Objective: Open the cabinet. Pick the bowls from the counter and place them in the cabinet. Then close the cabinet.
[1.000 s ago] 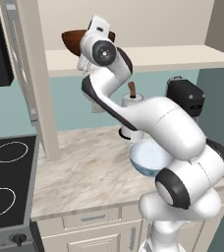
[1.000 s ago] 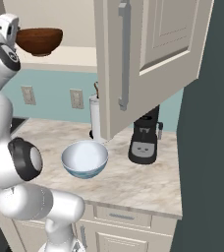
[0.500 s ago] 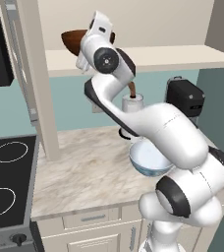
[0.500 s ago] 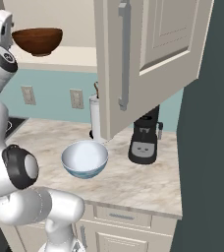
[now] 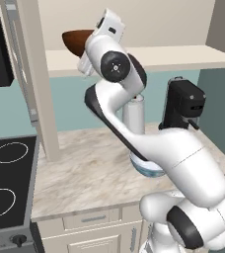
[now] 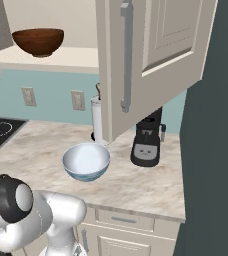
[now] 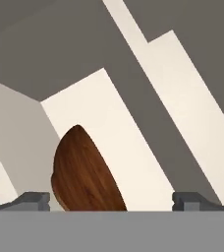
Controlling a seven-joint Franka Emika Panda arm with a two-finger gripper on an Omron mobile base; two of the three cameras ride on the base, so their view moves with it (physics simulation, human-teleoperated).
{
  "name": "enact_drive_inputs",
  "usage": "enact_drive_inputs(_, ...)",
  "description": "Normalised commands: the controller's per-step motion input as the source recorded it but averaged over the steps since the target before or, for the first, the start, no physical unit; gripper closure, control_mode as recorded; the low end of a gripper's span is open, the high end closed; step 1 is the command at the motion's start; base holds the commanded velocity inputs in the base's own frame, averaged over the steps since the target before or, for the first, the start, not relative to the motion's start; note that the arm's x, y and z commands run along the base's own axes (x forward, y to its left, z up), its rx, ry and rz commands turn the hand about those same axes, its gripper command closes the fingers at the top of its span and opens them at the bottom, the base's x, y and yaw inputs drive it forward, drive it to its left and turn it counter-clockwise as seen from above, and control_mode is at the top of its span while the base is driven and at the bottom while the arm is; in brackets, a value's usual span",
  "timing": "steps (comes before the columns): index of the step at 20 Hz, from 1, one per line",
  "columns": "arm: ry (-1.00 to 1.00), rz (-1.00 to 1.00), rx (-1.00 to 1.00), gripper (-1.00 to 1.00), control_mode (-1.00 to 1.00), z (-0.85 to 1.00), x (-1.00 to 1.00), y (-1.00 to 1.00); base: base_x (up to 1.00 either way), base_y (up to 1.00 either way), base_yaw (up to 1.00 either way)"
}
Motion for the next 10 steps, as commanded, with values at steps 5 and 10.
enact_drive_inputs(5, 0.03, -0.03, 0.08, -1.00, -1.00, 0.00, -0.98, -0.34, 0.00, 0.00, 0.00)
enact_drive_inputs(10, 0.04, -0.04, 0.13, -1.00, -1.00, 0.00, -0.97, -0.46, 0.00, 0.00, 0.00)
